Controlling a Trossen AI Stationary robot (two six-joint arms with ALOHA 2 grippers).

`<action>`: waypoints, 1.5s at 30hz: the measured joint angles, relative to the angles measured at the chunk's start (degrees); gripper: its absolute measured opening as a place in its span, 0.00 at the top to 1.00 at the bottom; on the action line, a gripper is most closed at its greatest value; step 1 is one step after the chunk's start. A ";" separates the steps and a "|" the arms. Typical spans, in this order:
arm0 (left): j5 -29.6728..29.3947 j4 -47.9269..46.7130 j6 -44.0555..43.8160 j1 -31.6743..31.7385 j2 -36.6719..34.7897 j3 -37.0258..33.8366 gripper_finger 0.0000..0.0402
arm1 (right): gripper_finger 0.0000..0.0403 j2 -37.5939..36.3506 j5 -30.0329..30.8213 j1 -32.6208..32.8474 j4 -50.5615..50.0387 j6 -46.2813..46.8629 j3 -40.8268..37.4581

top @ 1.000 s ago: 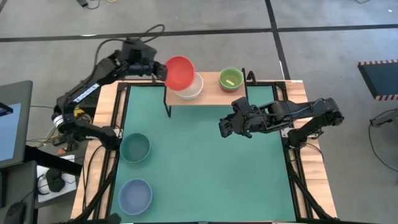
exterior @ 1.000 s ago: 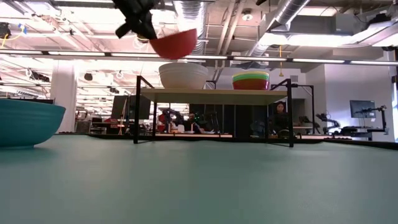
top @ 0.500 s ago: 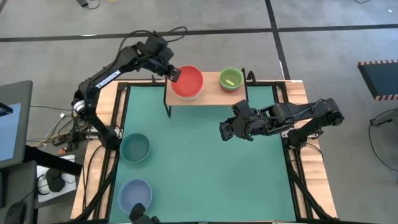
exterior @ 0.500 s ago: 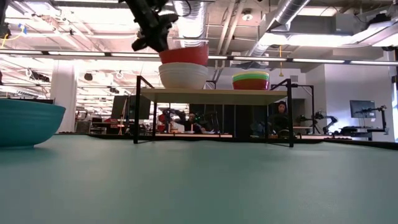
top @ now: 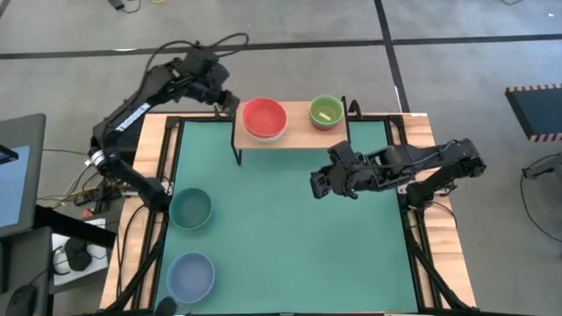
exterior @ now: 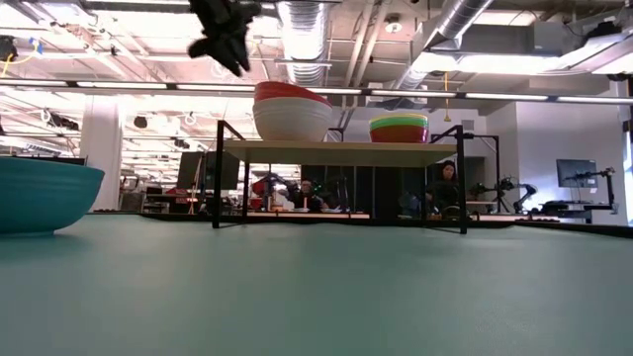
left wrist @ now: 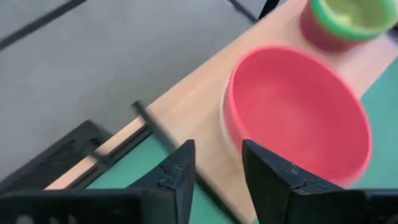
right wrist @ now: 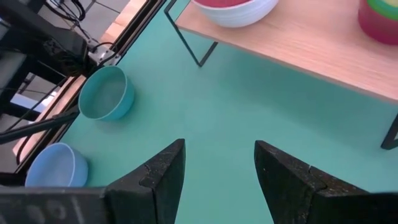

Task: Place and stack bowls onto a shelf
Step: Stack the large green bowl on top of the large orange bowl on the shelf

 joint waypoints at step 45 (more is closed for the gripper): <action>-0.19 -13.24 -9.44 -23.18 -38.82 -44.82 0.68 | 0.46 46.10 -31.74 -13.10 47.23 -7.84 14.51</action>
